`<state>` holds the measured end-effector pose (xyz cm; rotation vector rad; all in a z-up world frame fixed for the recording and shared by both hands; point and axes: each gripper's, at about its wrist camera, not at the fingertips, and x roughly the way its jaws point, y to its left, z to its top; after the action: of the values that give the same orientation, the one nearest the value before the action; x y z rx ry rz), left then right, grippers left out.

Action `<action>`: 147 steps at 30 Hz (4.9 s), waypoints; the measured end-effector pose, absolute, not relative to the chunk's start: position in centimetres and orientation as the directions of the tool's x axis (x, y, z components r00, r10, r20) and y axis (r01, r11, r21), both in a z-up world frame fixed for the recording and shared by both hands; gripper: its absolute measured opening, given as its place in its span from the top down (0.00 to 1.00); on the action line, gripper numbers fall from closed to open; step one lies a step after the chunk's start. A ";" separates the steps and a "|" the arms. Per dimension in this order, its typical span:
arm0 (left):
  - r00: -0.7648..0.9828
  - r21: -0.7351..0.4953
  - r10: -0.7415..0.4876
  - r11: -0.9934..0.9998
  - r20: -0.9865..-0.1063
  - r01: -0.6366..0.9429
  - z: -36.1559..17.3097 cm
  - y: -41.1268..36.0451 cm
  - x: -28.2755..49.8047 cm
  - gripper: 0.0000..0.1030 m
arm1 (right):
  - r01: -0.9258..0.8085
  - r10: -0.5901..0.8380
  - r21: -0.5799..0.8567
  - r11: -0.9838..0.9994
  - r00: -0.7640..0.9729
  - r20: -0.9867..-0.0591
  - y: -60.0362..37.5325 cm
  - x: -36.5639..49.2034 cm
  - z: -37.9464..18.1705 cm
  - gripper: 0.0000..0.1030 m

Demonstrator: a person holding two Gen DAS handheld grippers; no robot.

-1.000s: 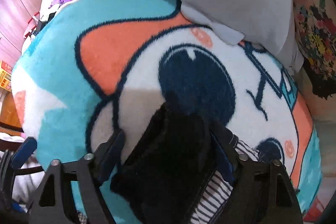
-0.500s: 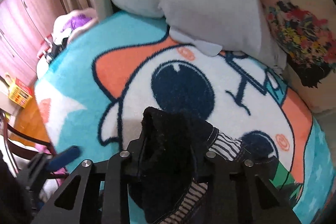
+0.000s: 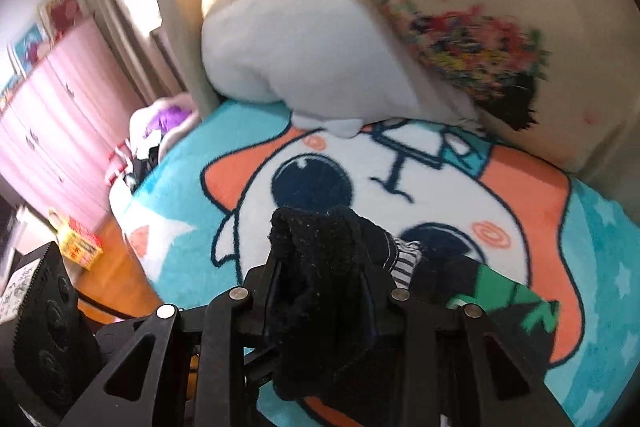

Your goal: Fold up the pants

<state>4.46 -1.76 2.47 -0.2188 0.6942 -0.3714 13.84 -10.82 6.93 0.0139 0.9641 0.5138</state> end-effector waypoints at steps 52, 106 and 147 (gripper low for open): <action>0.530 -0.335 -0.426 0.905 -0.734 0.263 -1.5 -10.2 7.0 0.46 | -0.086 0.537 0.700 0.709 0.709 -0.457 -34.1 6.7 -1.1 0.33; 0.773 -0.068 -0.135 0.991 -0.620 0.118 3.1 -6.2 0.0 0.34 | 0.025 0.177 0.340 0.940 0.816 -0.550 -28.7 -1.4 0.5 0.26; 0.311 -0.585 -0.654 0.756 -0.689 0.293 -4.1 -9.7 14.8 0.33 | -0.039 0.531 0.660 0.750 0.631 -0.565 -32.8 9.2 -5.0 0.28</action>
<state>14.81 -9.67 -4.15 -0.3850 1.0865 -0.6463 9.20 -32.81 -5.00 0.6560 0.8328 0.3542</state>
